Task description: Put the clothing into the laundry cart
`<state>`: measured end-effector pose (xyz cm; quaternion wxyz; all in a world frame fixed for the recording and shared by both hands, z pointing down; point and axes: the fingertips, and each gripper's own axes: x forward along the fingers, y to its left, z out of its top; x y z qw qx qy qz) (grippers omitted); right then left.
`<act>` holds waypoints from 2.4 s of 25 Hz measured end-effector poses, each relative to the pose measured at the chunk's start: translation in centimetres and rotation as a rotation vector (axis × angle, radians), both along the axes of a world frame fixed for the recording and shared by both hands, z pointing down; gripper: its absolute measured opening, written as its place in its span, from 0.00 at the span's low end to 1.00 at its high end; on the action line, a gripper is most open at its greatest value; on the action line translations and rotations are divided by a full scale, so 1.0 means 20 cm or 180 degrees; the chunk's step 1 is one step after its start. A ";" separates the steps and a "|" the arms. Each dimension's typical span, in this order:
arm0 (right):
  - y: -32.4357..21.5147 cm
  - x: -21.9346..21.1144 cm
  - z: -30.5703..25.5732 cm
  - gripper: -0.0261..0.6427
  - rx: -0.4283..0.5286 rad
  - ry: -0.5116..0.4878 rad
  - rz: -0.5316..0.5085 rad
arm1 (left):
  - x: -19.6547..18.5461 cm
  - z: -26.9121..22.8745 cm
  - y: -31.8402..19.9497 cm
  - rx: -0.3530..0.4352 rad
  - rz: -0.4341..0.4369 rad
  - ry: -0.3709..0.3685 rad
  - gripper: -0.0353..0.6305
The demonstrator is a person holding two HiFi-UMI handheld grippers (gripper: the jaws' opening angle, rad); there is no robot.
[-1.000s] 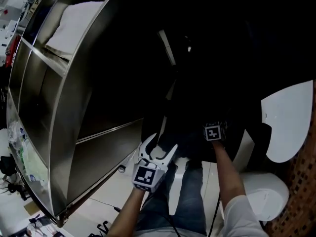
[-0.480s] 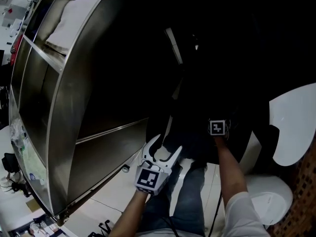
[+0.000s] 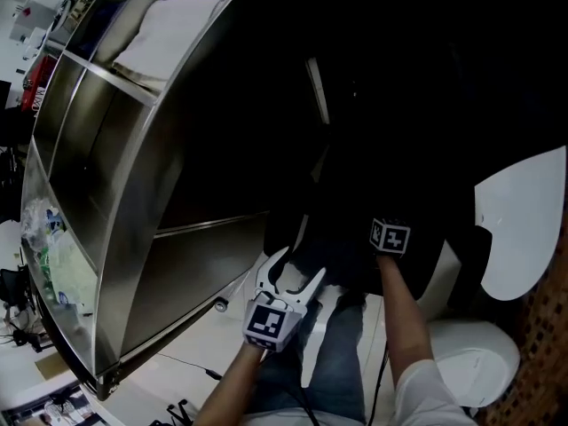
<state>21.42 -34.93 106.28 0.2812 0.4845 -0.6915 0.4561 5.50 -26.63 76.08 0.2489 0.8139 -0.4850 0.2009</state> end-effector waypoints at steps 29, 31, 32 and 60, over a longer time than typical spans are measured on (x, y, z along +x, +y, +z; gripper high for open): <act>0.54 0.14 -3.14 0.27 0.2801 -0.0665 0.0111 | -0.12 -1.62 0.11 0.1520 0.0163 0.0782 0.50; 0.58 0.13 -3.30 0.27 0.2977 -0.0665 0.0100 | -0.14 -1.69 0.16 0.1583 0.0175 0.0781 0.50; 0.61 0.13 -3.37 0.27 0.3056 -0.0674 0.0110 | -0.15 -1.70 0.18 0.1627 0.0207 0.0758 0.50; 0.83 -0.38 -3.71 0.27 0.3555 -0.0808 -0.0204 | -0.59 -2.16 0.49 0.2258 -0.0128 0.0588 0.50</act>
